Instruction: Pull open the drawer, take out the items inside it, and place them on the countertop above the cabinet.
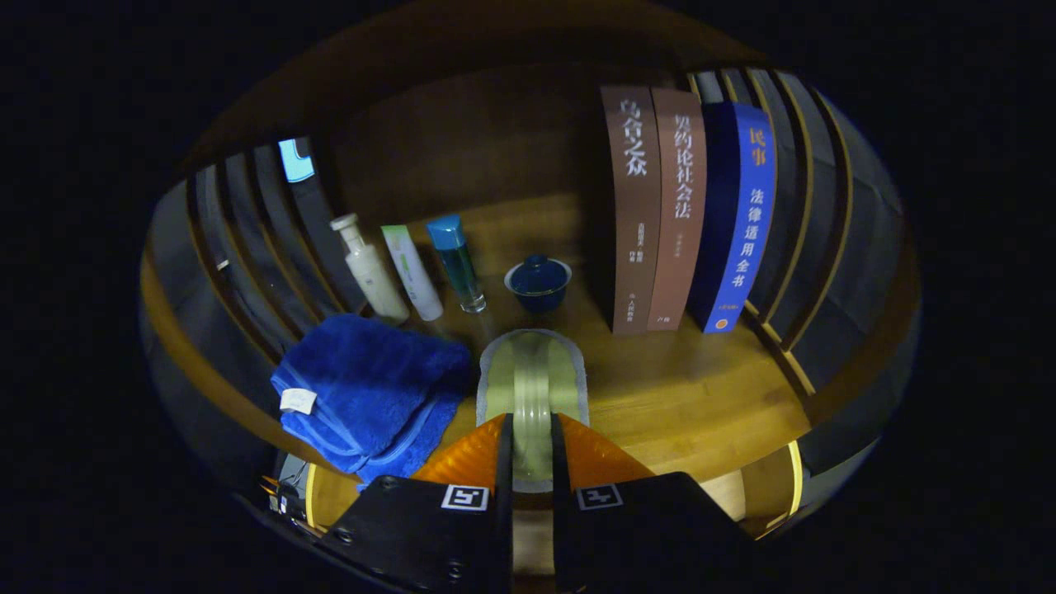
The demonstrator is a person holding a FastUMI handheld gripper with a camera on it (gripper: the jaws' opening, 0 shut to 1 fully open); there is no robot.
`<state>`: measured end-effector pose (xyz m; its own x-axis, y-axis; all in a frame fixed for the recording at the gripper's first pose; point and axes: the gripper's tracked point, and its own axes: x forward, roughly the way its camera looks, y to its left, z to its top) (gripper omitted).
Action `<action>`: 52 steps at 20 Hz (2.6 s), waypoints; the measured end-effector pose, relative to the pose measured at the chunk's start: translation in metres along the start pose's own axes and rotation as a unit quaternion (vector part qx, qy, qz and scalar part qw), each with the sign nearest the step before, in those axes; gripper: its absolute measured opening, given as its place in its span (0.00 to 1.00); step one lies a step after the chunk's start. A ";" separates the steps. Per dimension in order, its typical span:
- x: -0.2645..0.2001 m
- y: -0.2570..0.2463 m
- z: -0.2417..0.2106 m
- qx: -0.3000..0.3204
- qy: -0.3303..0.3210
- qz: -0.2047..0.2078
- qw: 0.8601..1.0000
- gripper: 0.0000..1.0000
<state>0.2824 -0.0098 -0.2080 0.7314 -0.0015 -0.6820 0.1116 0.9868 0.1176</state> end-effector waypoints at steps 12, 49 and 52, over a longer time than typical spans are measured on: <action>-0.022 0.003 0.006 -0.036 -0.050 -0.009 0.998 1.00; -0.110 -0.013 -0.231 -0.021 -0.197 -0.004 0.980 1.00; -0.107 -0.012 -0.227 -0.024 -0.205 -0.005 0.979 1.00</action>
<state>0.0503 0.0149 -0.3002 0.9396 -0.0663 -0.3357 0.0953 0.9929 0.0708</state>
